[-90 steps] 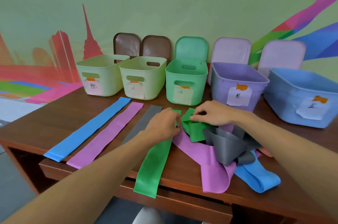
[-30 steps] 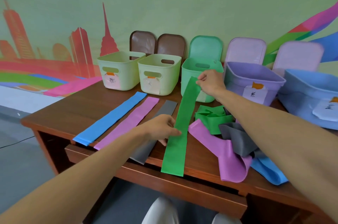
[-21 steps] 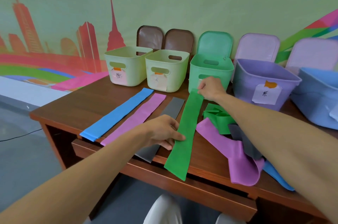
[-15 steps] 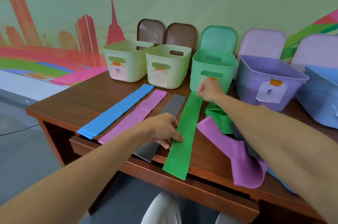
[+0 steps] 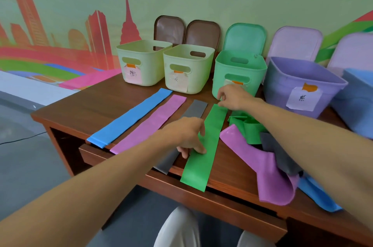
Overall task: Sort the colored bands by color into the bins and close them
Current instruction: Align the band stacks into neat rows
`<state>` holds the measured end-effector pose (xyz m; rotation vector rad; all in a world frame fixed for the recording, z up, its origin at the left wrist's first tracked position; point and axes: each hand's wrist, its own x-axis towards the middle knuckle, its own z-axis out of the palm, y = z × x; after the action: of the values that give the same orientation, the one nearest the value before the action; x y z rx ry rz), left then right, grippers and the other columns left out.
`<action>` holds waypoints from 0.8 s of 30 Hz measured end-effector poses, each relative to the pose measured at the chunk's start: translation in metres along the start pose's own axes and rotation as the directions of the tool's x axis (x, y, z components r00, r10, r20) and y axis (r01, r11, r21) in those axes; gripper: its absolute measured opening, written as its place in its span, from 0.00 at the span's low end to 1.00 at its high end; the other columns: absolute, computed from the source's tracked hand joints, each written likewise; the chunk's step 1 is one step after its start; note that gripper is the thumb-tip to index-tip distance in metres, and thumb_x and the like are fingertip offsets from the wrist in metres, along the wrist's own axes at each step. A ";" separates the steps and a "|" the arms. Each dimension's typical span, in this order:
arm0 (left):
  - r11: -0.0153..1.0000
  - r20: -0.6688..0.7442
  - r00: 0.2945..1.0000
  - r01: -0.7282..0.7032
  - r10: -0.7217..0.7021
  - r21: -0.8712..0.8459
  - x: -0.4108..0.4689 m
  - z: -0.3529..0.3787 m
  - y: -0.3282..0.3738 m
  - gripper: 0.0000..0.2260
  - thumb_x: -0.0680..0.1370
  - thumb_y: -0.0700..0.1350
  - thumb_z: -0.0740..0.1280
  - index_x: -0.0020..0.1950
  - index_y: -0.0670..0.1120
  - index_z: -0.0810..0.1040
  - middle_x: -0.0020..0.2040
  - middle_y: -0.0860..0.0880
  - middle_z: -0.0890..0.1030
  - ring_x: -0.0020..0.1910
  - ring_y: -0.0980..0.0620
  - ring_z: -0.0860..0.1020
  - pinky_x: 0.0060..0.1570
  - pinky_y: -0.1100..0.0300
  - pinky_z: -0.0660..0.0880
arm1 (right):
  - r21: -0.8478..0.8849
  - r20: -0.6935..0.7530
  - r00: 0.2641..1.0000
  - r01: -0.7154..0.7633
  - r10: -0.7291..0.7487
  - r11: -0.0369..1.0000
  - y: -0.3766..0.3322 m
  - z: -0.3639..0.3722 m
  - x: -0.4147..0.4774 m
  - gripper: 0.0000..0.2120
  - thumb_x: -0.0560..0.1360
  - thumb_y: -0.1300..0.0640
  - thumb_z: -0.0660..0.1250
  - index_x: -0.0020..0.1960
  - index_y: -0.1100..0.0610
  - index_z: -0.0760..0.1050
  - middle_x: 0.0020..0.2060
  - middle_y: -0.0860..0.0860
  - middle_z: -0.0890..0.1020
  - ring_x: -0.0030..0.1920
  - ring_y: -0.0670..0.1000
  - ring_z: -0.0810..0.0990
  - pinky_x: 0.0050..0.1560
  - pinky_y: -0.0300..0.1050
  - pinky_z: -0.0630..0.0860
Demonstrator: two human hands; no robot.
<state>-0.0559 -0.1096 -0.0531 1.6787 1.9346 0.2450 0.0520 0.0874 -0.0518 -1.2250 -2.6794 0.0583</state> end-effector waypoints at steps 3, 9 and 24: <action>0.991 -0.017 0.998 -0.053 0.056 0.126 0.003 0.000 -0.003 0.19 0.73 0.48 0.73 0.61 0.47 0.74 0.39 0.50 0.78 0.30 0.53 0.77 0.31 0.63 0.74 | 0.120 0.121 0.980 0.145 -0.160 0.982 -0.013 -0.016 -0.022 0.02 0.73 0.57 0.71 0.45 0.55 0.81 0.44 0.50 0.82 0.43 0.46 0.78 0.43 0.37 0.70; 0.946 -0.158 0.959 -0.187 0.234 0.264 0.002 0.007 0.001 0.17 0.74 0.47 0.71 0.62 0.46 0.77 0.50 0.49 0.73 0.47 0.54 0.70 0.47 0.63 0.66 | 0.107 0.365 0.895 0.233 -0.257 0.966 -0.025 -0.034 -0.062 0.09 0.71 0.48 0.73 0.47 0.53 0.82 0.39 0.42 0.81 0.42 0.42 0.77 0.43 0.37 0.72; 0.900 -0.103 0.988 -0.058 0.113 0.431 0.002 0.016 0.023 0.16 0.76 0.44 0.62 0.64 0.51 0.74 0.63 0.48 0.72 0.67 0.45 0.67 0.67 0.40 0.55 | -0.089 0.120 0.993 0.030 -0.020 0.996 0.021 -0.060 -0.102 0.10 0.67 0.52 0.77 0.41 0.58 0.82 0.39 0.52 0.84 0.39 0.50 0.79 0.45 0.45 0.77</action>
<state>-0.0285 -0.1065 -0.0558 2.0752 2.1222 -0.0516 0.1441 0.0216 -0.0115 -1.2511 -2.8279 0.0063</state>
